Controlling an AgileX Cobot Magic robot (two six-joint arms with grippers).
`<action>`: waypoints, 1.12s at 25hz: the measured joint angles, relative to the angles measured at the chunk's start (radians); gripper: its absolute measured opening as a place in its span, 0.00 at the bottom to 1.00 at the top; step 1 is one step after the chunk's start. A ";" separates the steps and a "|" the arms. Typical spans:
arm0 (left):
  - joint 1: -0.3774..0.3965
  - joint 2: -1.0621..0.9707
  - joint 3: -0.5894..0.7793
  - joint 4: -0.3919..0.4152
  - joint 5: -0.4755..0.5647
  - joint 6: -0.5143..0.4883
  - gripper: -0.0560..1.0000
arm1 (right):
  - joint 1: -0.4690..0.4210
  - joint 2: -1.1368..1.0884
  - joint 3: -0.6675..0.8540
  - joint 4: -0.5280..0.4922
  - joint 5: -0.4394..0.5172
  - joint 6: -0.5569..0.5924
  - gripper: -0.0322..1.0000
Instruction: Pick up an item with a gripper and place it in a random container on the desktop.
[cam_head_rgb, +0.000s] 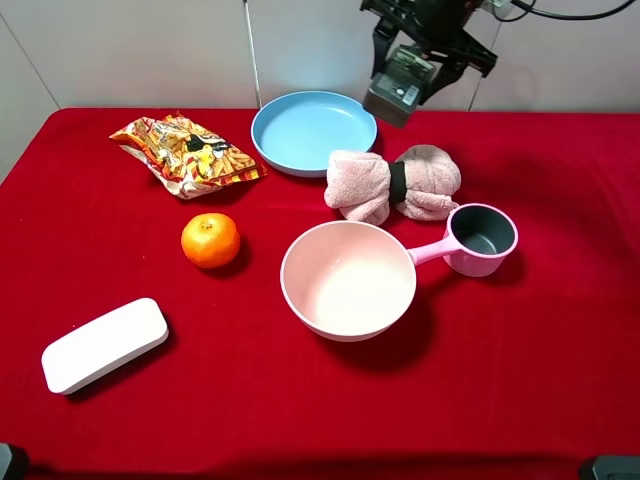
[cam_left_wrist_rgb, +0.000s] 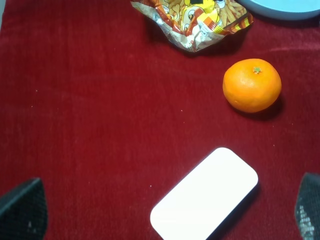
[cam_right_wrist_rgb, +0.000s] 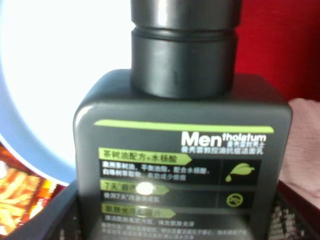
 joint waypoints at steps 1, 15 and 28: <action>0.000 0.000 0.000 0.000 0.000 0.000 0.99 | 0.008 0.002 0.000 0.008 -0.012 -0.001 0.50; 0.000 0.000 0.000 0.000 0.000 0.000 0.99 | 0.098 0.179 -0.166 0.040 -0.095 -0.052 0.50; 0.000 0.000 0.000 0.000 0.000 0.000 0.99 | 0.124 0.279 -0.171 0.047 -0.240 -0.116 0.50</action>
